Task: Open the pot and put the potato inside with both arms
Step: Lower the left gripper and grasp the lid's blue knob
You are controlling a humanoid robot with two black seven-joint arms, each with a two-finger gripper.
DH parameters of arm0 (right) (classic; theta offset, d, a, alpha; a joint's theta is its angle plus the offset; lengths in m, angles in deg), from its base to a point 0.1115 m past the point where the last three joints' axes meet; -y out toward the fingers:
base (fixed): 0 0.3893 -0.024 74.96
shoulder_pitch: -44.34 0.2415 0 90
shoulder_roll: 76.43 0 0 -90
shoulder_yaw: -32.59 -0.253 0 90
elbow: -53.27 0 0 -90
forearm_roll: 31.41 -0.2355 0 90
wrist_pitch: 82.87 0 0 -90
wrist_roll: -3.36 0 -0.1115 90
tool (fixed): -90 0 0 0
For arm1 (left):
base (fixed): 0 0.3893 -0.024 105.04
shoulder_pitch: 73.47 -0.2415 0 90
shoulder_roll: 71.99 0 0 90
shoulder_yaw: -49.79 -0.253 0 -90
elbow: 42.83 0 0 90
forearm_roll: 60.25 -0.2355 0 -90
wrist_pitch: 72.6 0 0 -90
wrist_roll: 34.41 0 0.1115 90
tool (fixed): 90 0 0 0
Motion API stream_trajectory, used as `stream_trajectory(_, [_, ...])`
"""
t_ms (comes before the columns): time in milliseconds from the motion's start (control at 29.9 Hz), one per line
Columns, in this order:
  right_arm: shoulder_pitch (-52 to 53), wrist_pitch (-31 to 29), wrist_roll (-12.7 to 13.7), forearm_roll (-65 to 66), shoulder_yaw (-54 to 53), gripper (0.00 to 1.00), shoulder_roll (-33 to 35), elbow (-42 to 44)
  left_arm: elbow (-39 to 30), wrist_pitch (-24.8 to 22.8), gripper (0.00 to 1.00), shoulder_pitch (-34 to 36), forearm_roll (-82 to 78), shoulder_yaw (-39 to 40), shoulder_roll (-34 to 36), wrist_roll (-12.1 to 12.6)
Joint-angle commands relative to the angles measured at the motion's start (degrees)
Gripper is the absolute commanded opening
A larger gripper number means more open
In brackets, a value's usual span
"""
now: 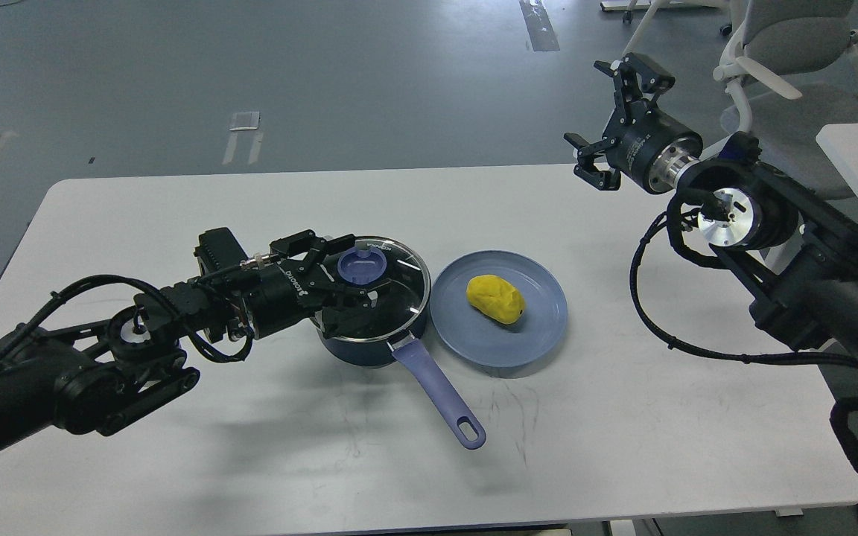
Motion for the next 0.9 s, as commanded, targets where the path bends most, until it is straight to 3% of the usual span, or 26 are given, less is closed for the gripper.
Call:
stream_trajectory(0, [-0.21,-0.01,-0.08,0.0,0.0,1.0,-0.08,0.08,0.25,0.0,0.82,0.0,0.0,-0.25,0.0,0.0])
stream_trajectory(200, [-0.65,-0.01,-0.08,0.0,0.0,1.0,-0.35,0.7,0.16,0.0,0.72,-0.27,0.0,-0.34,0.0,0.0])
stream_trajectory(334, [-0.74,-0.01,-0.08,0.0,0.0,1.0,-0.43,0.7,0.16,0.0,0.45,-0.18,0.09,-0.25,0.0,0.0])
stream_trajectory(868, [-0.56,-0.09,-0.08,0.0,0.0,1.0,-0.35,0.7,-2.03,0.0,0.44,0.7,1.14,-0.16,0.7,0.0])
